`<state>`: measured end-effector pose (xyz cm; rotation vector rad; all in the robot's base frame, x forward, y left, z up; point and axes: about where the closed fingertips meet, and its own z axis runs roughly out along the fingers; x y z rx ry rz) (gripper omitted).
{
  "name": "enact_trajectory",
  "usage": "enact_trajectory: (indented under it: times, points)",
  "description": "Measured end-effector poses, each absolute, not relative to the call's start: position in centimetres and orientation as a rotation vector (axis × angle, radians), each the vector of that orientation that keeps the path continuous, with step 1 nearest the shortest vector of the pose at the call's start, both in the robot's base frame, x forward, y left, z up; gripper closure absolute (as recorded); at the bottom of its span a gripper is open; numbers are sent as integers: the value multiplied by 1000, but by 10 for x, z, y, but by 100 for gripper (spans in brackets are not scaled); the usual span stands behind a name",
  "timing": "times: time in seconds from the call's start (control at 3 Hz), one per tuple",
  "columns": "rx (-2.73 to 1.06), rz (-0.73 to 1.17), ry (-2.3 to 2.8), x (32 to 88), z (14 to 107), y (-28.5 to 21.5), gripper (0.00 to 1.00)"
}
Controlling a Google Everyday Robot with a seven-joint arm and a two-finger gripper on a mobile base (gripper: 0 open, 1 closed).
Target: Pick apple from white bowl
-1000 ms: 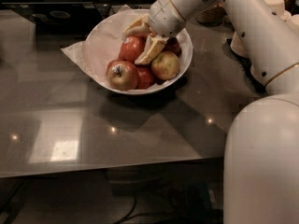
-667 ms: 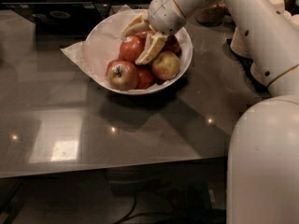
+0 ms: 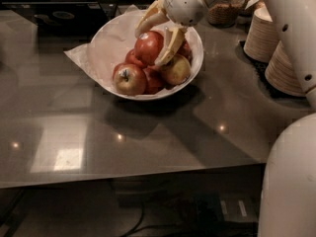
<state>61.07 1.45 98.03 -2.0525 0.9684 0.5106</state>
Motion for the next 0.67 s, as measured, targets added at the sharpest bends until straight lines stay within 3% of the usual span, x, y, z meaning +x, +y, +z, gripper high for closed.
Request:
enact_trajectory:
  times: [0.67]
  points:
    - [-2021, 458, 956, 589, 1003, 3, 100]
